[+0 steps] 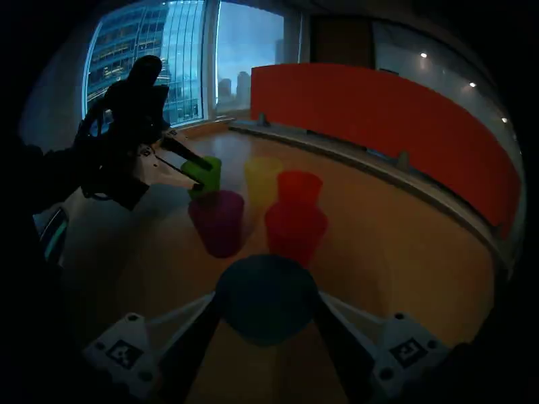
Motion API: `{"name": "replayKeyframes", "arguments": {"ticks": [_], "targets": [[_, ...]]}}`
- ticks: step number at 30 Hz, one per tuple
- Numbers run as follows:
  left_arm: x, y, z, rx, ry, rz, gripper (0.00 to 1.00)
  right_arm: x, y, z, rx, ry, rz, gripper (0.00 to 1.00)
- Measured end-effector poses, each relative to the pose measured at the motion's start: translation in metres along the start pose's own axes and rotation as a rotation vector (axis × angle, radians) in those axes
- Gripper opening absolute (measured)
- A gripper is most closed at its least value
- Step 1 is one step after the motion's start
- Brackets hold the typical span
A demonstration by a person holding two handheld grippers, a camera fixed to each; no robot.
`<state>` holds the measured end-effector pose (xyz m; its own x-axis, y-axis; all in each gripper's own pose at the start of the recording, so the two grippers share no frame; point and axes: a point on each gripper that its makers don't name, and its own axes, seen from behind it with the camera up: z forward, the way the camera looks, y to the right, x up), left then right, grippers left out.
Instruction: Pour water
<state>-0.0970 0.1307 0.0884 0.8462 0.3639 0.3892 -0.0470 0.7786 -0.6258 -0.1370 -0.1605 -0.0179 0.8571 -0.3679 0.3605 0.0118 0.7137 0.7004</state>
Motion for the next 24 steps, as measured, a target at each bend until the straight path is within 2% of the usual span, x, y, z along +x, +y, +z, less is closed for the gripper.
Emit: {"name": "replayKeyframes", "arguments": {"ticks": [8,24], "targets": [[0.02,0.004,-0.021,0.016,0.059,0.008,0.87,0.024,-0.001,-0.013,-0.01,0.061,-0.004,0.91],[0.058,0.007,-0.067,0.053,0.176,-0.018,0.88,0.08,-0.01,-0.045,-0.031,0.207,-0.018,0.91]]}}
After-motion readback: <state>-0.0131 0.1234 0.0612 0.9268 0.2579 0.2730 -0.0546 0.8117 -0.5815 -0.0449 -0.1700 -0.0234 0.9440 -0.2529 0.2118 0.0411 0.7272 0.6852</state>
